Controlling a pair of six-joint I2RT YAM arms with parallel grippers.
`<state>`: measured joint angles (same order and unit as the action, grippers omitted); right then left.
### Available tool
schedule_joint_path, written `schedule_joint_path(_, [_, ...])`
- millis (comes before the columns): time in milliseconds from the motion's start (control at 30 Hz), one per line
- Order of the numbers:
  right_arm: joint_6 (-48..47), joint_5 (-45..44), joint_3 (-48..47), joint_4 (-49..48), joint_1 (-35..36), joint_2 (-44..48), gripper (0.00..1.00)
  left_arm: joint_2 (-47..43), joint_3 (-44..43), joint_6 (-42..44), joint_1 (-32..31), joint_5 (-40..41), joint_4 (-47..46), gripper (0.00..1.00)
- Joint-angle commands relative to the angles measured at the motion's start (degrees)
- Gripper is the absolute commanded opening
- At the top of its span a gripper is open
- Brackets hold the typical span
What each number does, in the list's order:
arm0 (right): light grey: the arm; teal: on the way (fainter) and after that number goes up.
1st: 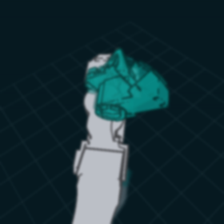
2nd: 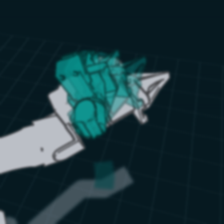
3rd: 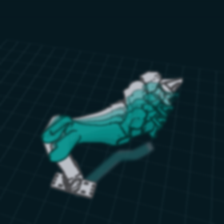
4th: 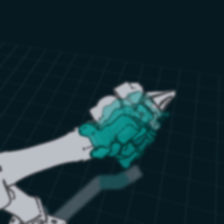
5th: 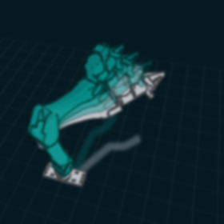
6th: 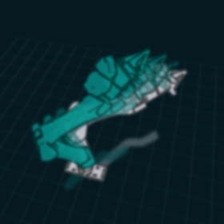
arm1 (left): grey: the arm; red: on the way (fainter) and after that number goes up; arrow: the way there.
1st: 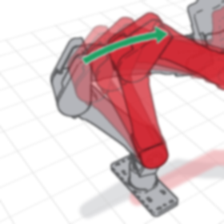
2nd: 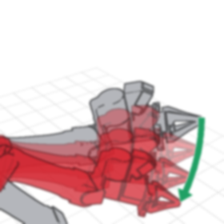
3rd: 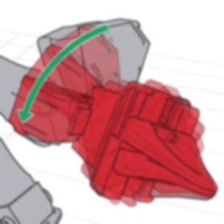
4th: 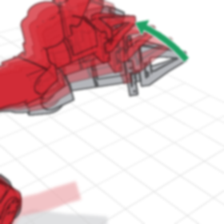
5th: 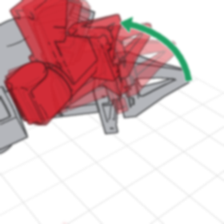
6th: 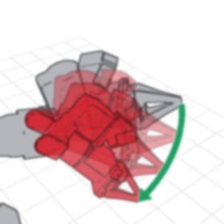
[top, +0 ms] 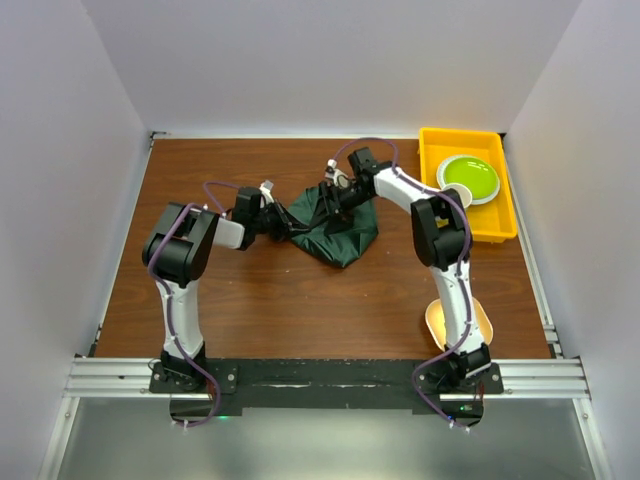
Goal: Fold the napkin, place the utensils inside, and roll it up
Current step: Roll the napkin with the utensil
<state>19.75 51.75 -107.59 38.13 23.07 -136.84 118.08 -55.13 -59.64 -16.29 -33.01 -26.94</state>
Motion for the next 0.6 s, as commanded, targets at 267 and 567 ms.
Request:
schedule_joint_path(267, [-21.59, -37.05, 15.64, 5.48, 11.28, 25.21, 0.98, 3.65, 1.17, 1.01, -0.4, 0.41, 10.76, 0.0])
schedule_joint_path(567, [-21.33, -45.42, 16.89, 4.76, 16.74, 23.63, 0.81, 4.09, 0.47, 1.8, -0.4, 0.41, 13.14, 0.0])
